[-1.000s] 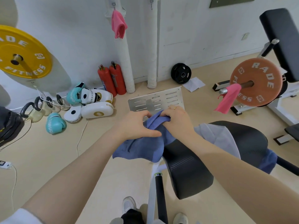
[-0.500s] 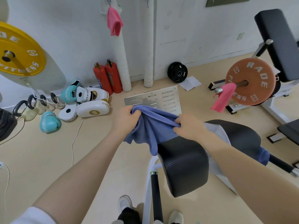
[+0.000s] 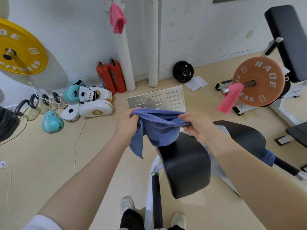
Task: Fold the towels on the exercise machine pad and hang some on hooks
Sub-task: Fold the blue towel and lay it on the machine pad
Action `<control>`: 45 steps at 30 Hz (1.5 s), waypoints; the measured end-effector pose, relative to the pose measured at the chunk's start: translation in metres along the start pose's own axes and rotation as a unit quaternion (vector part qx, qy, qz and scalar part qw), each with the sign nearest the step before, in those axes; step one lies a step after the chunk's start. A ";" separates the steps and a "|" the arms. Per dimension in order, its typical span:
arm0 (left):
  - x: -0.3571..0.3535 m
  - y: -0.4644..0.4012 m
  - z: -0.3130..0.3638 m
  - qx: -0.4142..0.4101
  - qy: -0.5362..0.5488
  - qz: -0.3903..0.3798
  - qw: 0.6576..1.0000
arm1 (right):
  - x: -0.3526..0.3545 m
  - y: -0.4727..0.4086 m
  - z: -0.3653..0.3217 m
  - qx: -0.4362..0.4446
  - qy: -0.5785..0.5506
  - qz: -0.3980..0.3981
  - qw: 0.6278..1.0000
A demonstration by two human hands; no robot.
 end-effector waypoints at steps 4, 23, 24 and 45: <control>-0.006 0.004 -0.003 -0.017 -0.008 -0.003 1.000 | 0.015 0.008 -0.026 0.193 0.409 0.144 0.880; -0.032 0.016 -0.026 0.021 -0.049 0.021 0.998 | 0.049 0.005 -0.007 0.031 -0.355 0.032 0.934; -0.037 0.016 -0.031 0.058 -0.017 0.037 0.997 | 0.054 0.004 -0.005 0.032 -0.327 0.026 0.944; -0.069 0.029 -0.040 0.061 0.234 -0.052 0.969 | 0.138 0.001 0.017 0.022 -0.228 0.147 0.962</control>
Point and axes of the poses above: each hand's wrist, its own y-axis away from the middle knuckle, its own x-axis out of the back of the hand, z = x × y, the point moved 6 cm from there along -y, towards the middle knuckle, and after that the axes turned 4 degrees about y, right-handed, at the moved point
